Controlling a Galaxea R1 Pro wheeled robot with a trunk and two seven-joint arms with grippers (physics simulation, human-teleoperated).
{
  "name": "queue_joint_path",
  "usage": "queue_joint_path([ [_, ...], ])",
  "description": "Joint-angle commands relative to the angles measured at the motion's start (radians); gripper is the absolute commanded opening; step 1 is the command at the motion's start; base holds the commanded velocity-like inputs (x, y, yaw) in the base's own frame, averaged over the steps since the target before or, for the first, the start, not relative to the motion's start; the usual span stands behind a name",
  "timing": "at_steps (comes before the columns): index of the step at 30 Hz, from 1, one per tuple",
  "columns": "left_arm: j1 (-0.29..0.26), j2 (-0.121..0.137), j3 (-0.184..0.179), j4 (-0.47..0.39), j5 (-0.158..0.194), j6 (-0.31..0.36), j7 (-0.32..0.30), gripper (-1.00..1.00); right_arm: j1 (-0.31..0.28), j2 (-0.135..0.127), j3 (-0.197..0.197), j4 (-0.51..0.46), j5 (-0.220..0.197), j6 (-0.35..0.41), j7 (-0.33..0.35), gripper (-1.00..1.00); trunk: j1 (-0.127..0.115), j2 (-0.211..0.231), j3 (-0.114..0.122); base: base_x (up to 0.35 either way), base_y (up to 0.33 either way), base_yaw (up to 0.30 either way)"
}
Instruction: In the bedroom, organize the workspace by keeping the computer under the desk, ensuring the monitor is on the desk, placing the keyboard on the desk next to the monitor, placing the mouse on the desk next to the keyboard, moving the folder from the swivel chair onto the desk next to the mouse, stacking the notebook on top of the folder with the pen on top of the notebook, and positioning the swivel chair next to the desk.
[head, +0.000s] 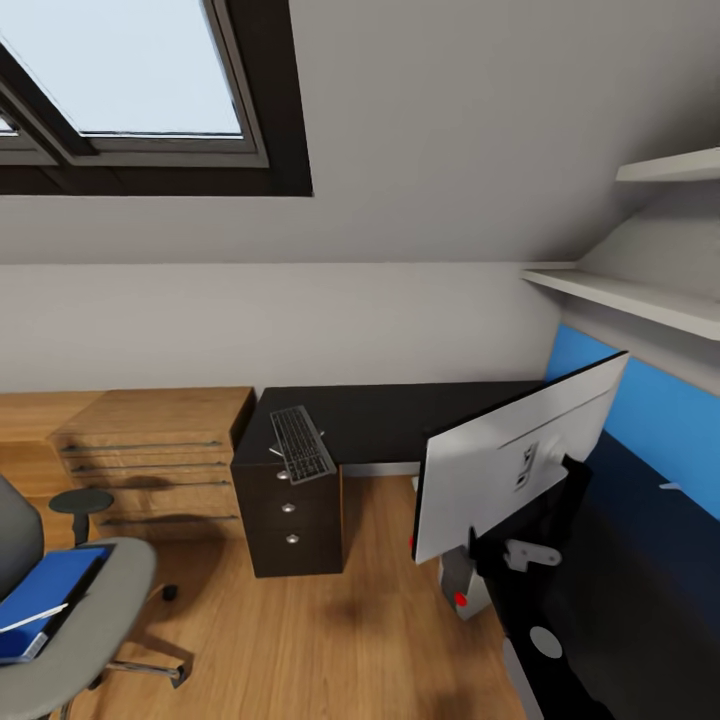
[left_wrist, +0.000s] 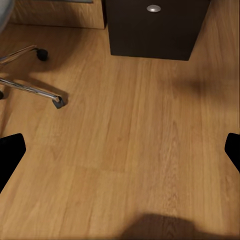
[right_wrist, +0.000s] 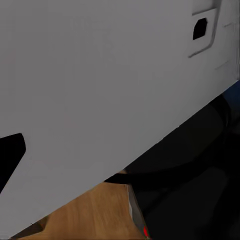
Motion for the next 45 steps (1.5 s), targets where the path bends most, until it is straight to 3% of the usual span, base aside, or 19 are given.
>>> queue_joint_path([
  [1, -0.001, 0.000, 0.001, 0.000, 0.004, -0.003, -0.002, 1.00, -0.001, 0.001, -0.001, 0.000, -0.001, -0.003, -0.001, 1.00, 0.001, -0.002, -0.002, -0.017, 0.000, -0.131],
  [27, -0.001, 0.001, -0.001, -0.002, 0.004, -0.003, 0.000, 1.00, -0.001, -0.003, -0.004, 0.000, -0.003, -0.003, -0.001, 1.00, 0.001, -0.002, 0.016, -0.002, 0.000, -0.223],
  [45, -0.001, 0.002, 0.004, -0.005, 0.006, 0.001, 0.001, 1.00, -0.001, -0.008, -0.006, 0.000, -0.002, -0.004, 0.001, 1.00, 0.070, -0.128, -0.031, 0.000, 0.000, -0.161],
])
